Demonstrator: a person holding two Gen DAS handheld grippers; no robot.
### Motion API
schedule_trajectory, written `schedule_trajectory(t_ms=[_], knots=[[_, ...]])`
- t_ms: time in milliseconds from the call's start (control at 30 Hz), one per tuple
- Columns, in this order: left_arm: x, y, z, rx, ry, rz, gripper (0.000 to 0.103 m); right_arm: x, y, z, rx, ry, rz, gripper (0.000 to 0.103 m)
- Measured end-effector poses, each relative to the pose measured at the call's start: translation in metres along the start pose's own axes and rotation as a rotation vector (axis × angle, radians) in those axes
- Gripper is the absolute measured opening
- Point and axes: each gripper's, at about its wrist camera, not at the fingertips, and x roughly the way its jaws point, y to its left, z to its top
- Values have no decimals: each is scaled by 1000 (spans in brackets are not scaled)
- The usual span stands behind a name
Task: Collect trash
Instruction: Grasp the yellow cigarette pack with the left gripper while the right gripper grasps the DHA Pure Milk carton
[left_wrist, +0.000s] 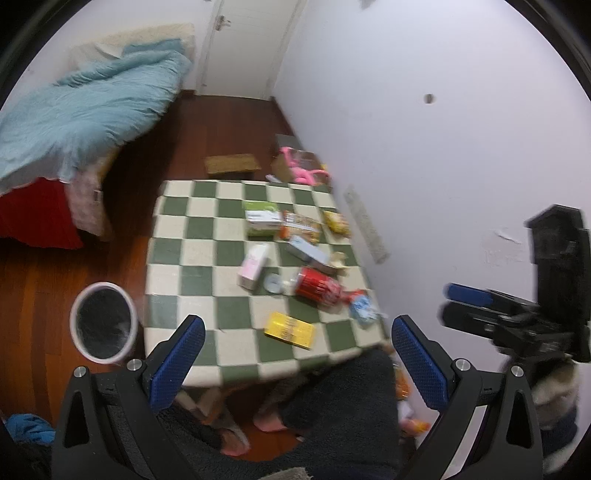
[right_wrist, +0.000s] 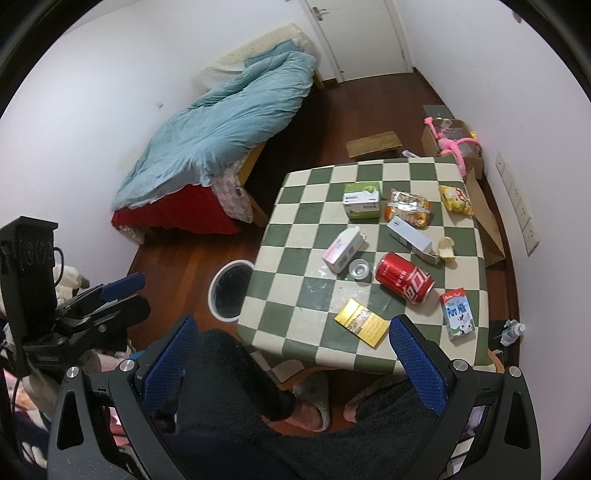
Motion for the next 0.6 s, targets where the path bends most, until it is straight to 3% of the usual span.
schedule_trajectory(t_ms=[100,200,333,467,600], knots=[[26,4,2,14,-20,173,103,14,-21,4,15,-6,-98,103],[77,14,-2,9,27,300,103,39,-47,1,34,0,-211,103],[153,25,-20,-38,170,336,103,92,-107,-3,73,42,-374,103],[219,28,-38,-120,320,342,103,152,-178,-9,155,140,-442,102],[274,22,-57,-209,435,343,103,198,-228,-21,192,216,-498,82]])
